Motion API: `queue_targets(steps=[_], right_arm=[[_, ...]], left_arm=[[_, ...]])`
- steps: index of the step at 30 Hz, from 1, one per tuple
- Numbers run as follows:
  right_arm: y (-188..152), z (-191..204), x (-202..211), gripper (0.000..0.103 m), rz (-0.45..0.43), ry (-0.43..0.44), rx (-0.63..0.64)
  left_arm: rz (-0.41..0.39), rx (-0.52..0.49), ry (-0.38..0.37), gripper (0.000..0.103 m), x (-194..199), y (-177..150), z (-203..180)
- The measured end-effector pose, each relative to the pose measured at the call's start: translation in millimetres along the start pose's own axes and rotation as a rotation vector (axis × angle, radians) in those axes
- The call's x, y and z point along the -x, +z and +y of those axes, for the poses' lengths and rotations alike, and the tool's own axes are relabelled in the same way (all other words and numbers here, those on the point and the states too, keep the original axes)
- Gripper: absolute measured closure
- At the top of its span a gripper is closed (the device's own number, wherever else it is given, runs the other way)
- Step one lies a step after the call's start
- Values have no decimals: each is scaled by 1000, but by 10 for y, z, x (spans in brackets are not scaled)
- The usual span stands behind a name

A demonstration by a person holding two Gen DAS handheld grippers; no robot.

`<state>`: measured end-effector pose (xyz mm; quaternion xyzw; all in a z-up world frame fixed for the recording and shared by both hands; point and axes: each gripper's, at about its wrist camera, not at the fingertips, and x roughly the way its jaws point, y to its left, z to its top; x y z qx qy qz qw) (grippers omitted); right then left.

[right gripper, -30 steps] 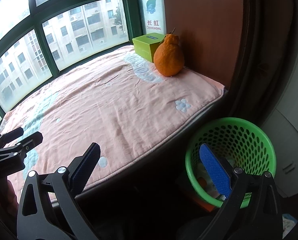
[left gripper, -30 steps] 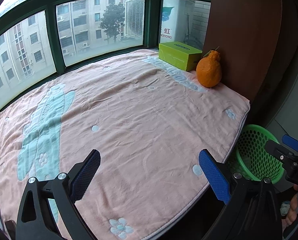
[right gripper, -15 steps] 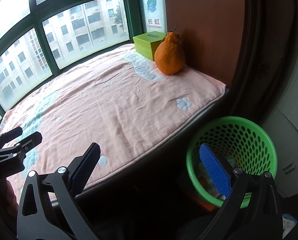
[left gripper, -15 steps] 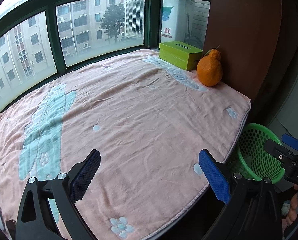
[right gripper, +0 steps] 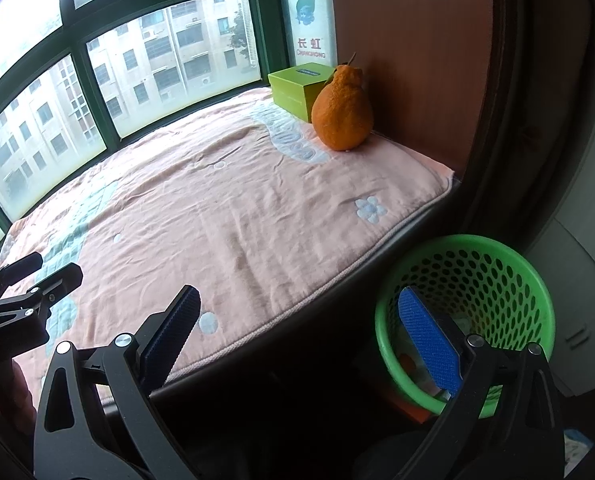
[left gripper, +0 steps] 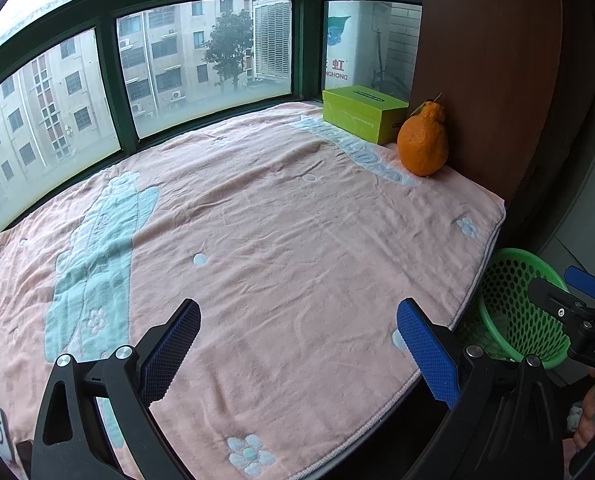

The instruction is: Collect trash

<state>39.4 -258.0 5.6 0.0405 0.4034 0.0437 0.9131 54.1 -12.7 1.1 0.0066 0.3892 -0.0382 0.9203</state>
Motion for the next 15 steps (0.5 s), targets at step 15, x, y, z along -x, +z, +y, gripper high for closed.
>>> queue_targets(steps=[15], right_arm=[[-1, -3, -6, 5, -3, -5, -8]], left_arm=[[-27, 9, 23, 8, 39, 8, 33]])
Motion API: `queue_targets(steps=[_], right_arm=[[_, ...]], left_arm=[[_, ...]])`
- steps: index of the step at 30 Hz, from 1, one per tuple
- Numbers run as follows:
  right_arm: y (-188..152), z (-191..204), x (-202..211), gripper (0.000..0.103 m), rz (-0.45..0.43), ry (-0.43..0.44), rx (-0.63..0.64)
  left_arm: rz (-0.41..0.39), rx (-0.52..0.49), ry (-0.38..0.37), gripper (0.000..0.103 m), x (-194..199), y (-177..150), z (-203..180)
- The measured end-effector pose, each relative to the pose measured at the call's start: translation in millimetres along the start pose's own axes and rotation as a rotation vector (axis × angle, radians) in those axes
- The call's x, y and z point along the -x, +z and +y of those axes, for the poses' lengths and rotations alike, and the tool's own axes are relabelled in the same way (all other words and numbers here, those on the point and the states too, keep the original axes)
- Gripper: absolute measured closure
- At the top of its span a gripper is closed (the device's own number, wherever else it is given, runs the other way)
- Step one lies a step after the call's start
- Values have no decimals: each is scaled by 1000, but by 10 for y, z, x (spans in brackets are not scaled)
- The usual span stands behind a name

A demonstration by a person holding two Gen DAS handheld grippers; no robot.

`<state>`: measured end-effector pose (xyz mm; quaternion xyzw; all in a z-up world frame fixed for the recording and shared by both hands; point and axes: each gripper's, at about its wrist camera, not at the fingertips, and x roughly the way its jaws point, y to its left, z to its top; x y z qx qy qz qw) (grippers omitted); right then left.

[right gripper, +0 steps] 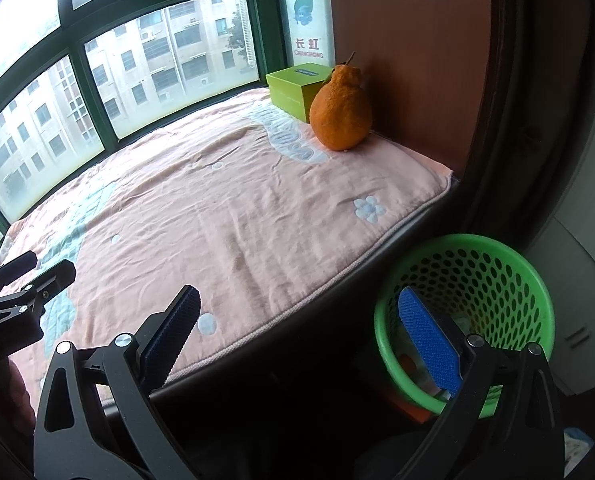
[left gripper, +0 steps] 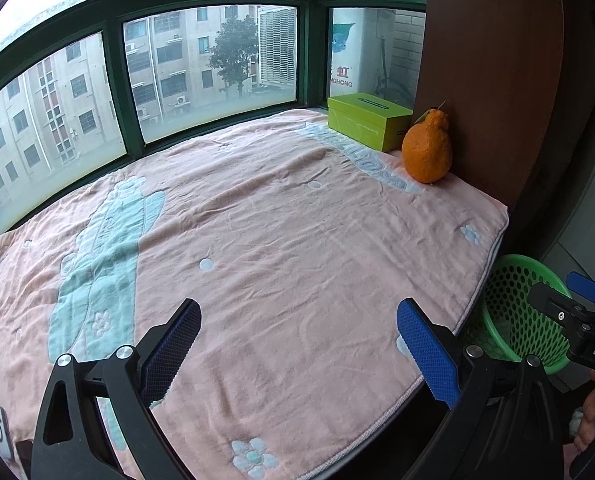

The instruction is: Collect trash

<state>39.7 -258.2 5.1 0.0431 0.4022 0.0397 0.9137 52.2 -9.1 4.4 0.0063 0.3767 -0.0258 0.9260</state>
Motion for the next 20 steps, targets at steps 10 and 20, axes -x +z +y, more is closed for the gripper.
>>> queue_targets(steps=[10, 20], right_arm=[[-2, -23, 11, 5, -2, 6, -10], [-1, -19, 11, 5, -6, 15, -8]], left_arm=[[-22, -19, -7, 7, 52, -4, -32], [-13, -15, -10, 7, 45, -8, -27]])
